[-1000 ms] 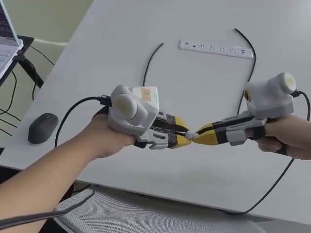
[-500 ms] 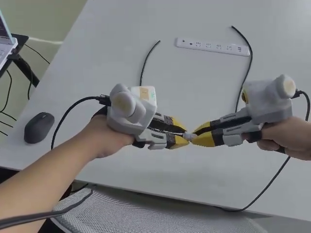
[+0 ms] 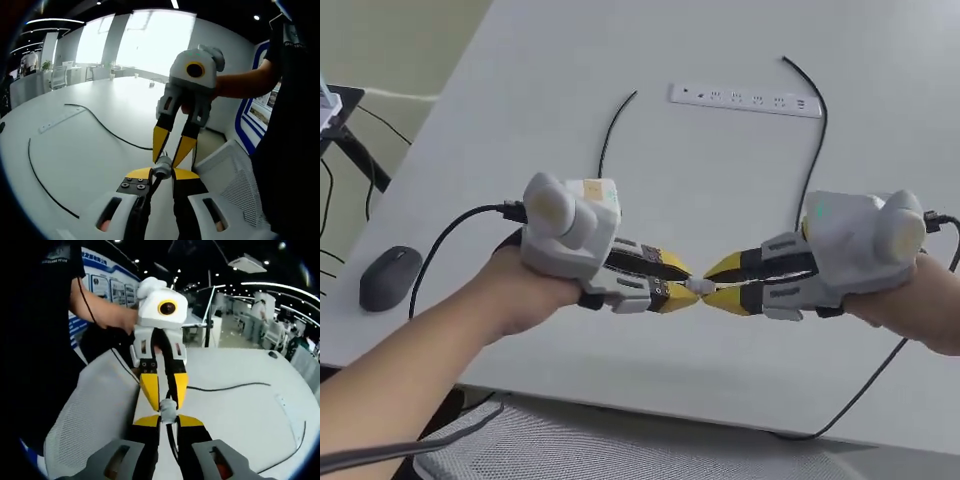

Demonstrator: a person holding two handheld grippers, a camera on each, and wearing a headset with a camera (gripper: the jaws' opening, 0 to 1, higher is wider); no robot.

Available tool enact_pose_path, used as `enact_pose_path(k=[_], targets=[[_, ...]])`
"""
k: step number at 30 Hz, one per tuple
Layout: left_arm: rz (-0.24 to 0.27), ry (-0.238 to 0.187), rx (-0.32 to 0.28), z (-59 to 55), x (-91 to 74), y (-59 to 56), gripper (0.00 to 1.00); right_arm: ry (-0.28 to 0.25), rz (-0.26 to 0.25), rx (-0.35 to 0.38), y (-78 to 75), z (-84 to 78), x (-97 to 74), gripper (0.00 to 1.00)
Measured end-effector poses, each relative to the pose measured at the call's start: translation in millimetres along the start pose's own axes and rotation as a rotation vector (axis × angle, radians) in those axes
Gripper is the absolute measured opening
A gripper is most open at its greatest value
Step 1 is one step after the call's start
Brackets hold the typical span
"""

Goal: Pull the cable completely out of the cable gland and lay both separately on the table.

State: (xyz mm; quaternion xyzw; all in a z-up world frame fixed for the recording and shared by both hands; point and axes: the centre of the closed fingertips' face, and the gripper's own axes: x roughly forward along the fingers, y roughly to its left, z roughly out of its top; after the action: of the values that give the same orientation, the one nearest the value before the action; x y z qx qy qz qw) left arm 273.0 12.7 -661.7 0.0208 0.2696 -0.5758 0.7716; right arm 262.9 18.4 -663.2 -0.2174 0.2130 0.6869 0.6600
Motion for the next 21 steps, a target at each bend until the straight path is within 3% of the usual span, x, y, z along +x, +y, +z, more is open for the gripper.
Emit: enact_pose_path(k=[1, 5, 9, 11, 14, 21], targets=[[-0.001, -0.002, -0.002, -0.1, 0.1, 0.4, 0.15, 0.003, -0.017, -0.057, -0.6, 0.4, 0.7, 0.07], [-0.002, -0.006, -0.025, -0.8, 2.1, 1.5, 0.15, 0.04, -0.072, -0.158, -4.4, -5.7, 1.7, 0.07], [-0.008, -0.012, -0.064, 0.1, 1.7, 0.9, 0.15, 0.049, -0.106, -0.214, -3.4, -4.9, 1.3, 0.07], [-0.015, 0.005, -0.131, -3.0, 1.3, -1.2, 0.15, 0.053, -0.103, -0.213, -2.0, -6.1, 2.7, 0.07], [-0.007, 0.009, -0.076, -4.4, 2.0, -1.0, 0.15, 0.058, -0.108, -0.213, -2.9, -7.5, 5.3, 0.07], [-0.009, 0.018, -0.048, -4.7, 2.8, -1.9, 0.15, 0.044, -0.093, -0.176, -2.9, -8.4, 3.0, 0.08]])
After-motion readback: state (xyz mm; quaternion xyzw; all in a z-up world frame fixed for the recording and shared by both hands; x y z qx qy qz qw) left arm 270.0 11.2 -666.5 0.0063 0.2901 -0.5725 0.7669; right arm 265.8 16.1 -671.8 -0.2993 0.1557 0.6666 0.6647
